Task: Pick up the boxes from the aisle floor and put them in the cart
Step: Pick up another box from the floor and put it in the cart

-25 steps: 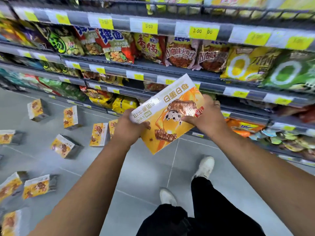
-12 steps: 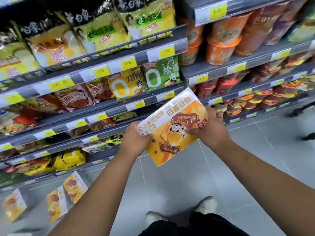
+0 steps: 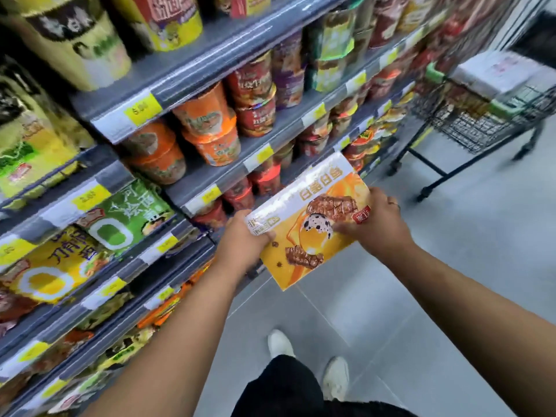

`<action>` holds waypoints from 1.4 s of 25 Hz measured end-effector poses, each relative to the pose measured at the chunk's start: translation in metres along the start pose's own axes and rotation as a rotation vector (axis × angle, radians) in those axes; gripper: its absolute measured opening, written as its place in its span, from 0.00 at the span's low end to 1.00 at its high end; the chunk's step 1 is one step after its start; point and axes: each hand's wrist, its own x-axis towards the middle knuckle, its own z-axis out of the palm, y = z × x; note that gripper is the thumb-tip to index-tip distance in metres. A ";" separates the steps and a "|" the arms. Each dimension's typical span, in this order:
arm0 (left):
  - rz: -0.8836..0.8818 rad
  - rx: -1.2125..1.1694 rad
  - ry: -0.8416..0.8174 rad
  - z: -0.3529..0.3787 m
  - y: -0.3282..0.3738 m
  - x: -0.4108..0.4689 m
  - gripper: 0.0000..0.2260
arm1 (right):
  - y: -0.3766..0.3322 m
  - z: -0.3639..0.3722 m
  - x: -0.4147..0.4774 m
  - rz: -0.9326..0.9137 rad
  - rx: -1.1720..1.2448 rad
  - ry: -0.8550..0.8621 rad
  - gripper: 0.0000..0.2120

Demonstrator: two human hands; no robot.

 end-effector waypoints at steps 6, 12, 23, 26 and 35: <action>0.189 0.087 -0.192 0.073 0.095 0.089 0.21 | 0.039 -0.062 0.068 0.153 0.062 0.209 0.46; 0.407 0.179 -0.321 0.144 0.204 0.155 0.22 | 0.068 -0.134 0.135 0.263 0.097 0.399 0.42; 0.455 0.213 -0.408 0.296 0.381 0.257 0.25 | 0.148 -0.258 0.299 0.348 0.197 0.506 0.43; 0.460 0.204 -0.412 0.327 0.424 0.285 0.23 | 0.160 -0.291 0.345 0.354 0.204 0.497 0.42; 0.570 0.344 -0.397 0.421 0.564 0.412 0.19 | 0.177 -0.366 0.510 0.477 0.285 0.534 0.43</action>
